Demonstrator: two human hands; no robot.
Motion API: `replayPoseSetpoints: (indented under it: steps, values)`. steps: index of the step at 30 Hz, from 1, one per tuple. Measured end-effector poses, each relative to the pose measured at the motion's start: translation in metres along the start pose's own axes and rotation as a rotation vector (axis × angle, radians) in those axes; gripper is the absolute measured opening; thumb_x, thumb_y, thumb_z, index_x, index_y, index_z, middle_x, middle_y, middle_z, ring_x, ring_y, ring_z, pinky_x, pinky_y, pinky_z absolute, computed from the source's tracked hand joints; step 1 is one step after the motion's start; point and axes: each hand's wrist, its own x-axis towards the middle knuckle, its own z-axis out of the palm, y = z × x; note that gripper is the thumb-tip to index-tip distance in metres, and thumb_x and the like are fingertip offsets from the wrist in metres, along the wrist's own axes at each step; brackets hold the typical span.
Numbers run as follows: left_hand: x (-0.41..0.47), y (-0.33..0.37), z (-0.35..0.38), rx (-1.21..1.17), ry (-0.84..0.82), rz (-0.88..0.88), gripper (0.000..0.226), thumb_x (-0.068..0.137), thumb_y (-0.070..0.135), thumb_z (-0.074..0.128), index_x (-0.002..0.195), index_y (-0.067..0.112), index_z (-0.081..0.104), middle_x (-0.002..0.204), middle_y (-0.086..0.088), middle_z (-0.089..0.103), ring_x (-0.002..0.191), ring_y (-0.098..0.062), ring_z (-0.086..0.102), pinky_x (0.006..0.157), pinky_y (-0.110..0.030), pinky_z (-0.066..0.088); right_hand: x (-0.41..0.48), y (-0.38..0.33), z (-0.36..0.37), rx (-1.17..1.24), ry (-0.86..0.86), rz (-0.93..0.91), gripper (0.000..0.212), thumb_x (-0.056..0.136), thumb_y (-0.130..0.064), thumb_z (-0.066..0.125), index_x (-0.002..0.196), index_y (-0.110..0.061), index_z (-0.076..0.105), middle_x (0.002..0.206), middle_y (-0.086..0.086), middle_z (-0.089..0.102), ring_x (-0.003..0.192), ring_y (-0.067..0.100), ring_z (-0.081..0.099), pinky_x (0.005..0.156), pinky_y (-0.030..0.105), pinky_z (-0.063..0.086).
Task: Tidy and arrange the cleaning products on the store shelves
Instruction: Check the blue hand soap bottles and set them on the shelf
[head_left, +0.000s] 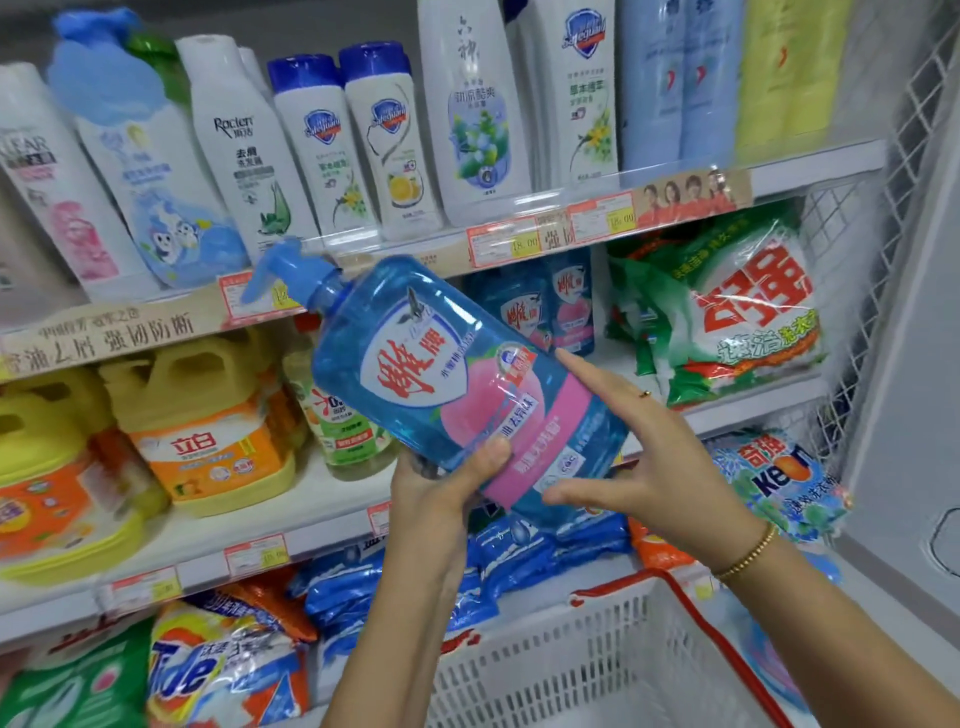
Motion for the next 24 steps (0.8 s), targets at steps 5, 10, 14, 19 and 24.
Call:
replayPoseSetpoints:
  steps: [5,10,14,19,24]
  values:
    - [-0.003,0.012,-0.006,0.014,0.043,0.096,0.074,0.046,0.026,0.085,0.116,0.024,0.061,0.116,-0.001,0.070,0.107,-0.020,0.066,0.089,-0.041,0.054,-0.008,0.005,0.035,-0.093,0.119,-0.156,0.120,0.053,-0.046,0.088,0.149,-0.025,0.018,0.148,0.002,0.024,0.139,0.004,0.024,0.105,0.005,0.024]
    - [-0.007,0.022,-0.010,-0.033,0.032,0.104,0.076,0.046,0.032,0.085,0.117,0.025,0.060,0.115,0.003,0.069,0.104,-0.017,0.068,0.075,-0.031,0.058,-0.005,-0.004,0.050,-0.101,0.283,-0.279,0.108,0.059,-0.036,0.089,0.144,-0.018,0.025,0.143,0.014,0.026,0.138,0.008,0.025,0.105,0.007,0.027]
    - [-0.006,0.038,-0.022,-0.017,-0.093,0.122,0.102,0.049,0.062,0.085,0.135,0.021,0.049,0.134,-0.003,0.059,0.120,-0.024,0.059,0.093,-0.047,0.053,-0.003,-0.015,0.052,-0.017,0.298,-0.254,0.104,0.058,-0.038,0.083,0.143,-0.015,0.028,0.137,0.009,0.036,0.133,0.013,0.035,0.105,0.017,0.035]
    - [-0.009,0.050,-0.034,-0.037,-0.197,0.158,0.093,0.061,0.058,0.080,0.140,0.023,0.045,0.143,-0.005,0.051,0.130,-0.028,0.049,0.107,-0.061,0.034,-0.002,-0.026,0.052,0.487,0.137,-0.066,0.098,0.057,-0.032,0.083,0.141,-0.028,0.035,0.139,-0.001,0.045,0.130,0.022,0.046,0.099,0.041,0.048]
    - [-0.012,0.046,-0.030,-0.084,-0.199,0.106,0.096,0.053,0.051,0.087,0.137,0.029,0.048,0.137,-0.001,0.057,0.128,-0.027,0.052,0.102,-0.043,0.046,0.001,-0.026,0.046,0.818,0.053,0.053,0.100,0.059,-0.057,0.080,0.141,-0.017,0.037,0.133,-0.004,0.055,0.123,0.018,0.055,0.089,0.028,0.052]
